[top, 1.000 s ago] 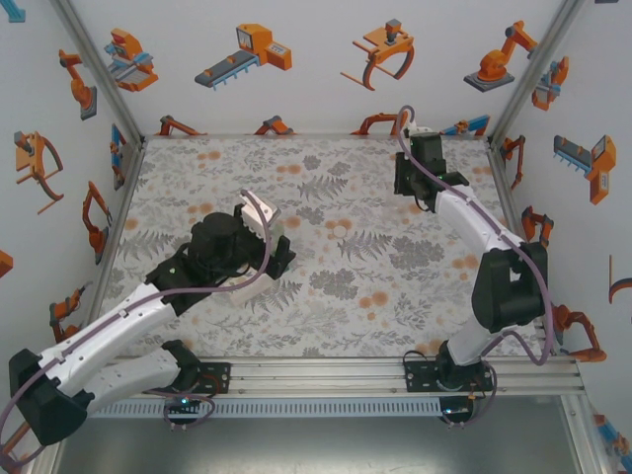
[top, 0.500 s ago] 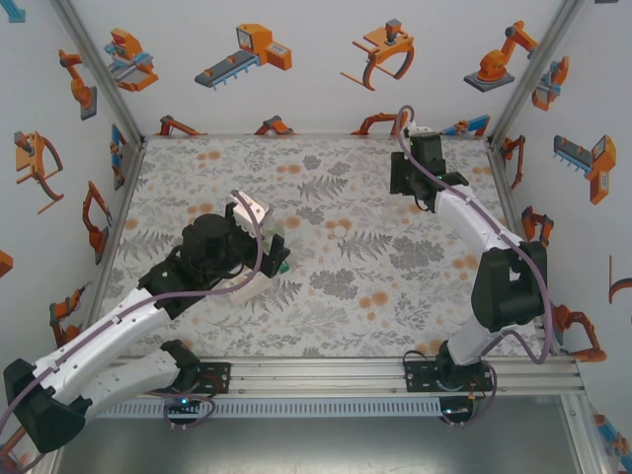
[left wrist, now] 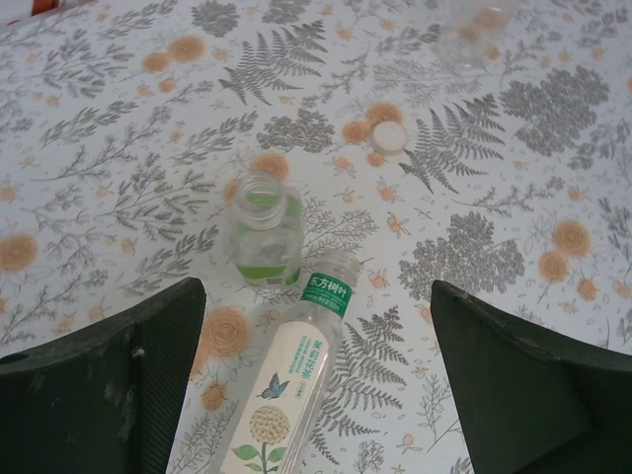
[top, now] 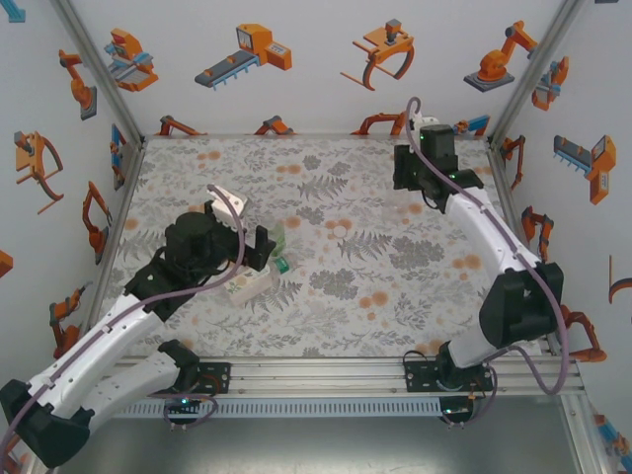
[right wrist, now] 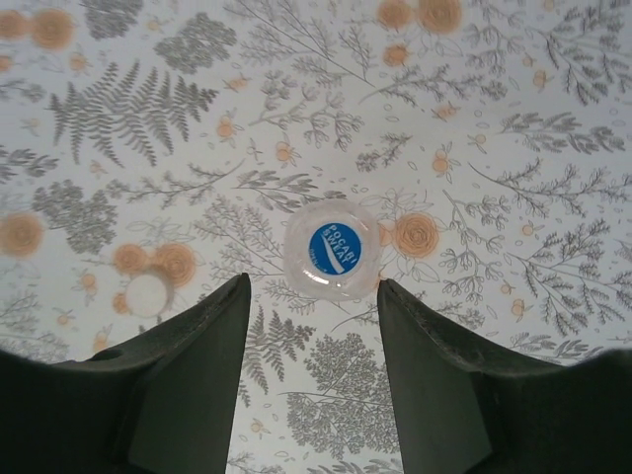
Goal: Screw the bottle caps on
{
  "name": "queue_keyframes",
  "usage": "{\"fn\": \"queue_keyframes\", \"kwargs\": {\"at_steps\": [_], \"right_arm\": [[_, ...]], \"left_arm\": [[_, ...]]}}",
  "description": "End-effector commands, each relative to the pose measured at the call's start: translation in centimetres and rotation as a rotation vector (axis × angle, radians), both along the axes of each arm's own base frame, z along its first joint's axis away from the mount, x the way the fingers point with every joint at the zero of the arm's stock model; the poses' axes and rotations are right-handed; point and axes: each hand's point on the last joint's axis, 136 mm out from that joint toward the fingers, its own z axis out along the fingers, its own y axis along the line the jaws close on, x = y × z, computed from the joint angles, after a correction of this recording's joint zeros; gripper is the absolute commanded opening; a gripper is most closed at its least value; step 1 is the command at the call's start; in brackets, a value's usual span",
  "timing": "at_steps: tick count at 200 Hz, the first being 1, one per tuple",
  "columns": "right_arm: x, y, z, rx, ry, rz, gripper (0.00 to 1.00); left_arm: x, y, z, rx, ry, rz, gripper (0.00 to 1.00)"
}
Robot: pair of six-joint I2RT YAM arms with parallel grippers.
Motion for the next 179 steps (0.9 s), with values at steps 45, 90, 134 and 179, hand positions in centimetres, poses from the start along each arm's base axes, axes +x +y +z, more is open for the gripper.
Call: {"fn": "queue_keyframes", "kwargs": {"at_steps": [45, 90, 134, 179], "right_arm": [[-5.7, 6.0, 1.9, 0.146, -0.135, 0.325, 0.52], [-9.7, 12.0, 0.2, 0.196, -0.210, 0.555, 0.53], [-12.8, 18.4, -1.3, 0.241, -0.298, 0.714, 0.62], [-13.6, 23.8, -3.2, 0.265, -0.330, 0.753, 0.77]], "left_arm": [[0.3, 4.4, -1.3, -0.086, 0.123, 0.146, 0.89], [-0.6, 6.1, -1.2, -0.068, 0.115, 0.166, 0.90], [-2.0, 7.2, -0.9, -0.050, 0.075, 0.171, 0.92], [-3.5, 8.2, -0.3, -0.058, 0.056, 0.190, 0.94]]}}
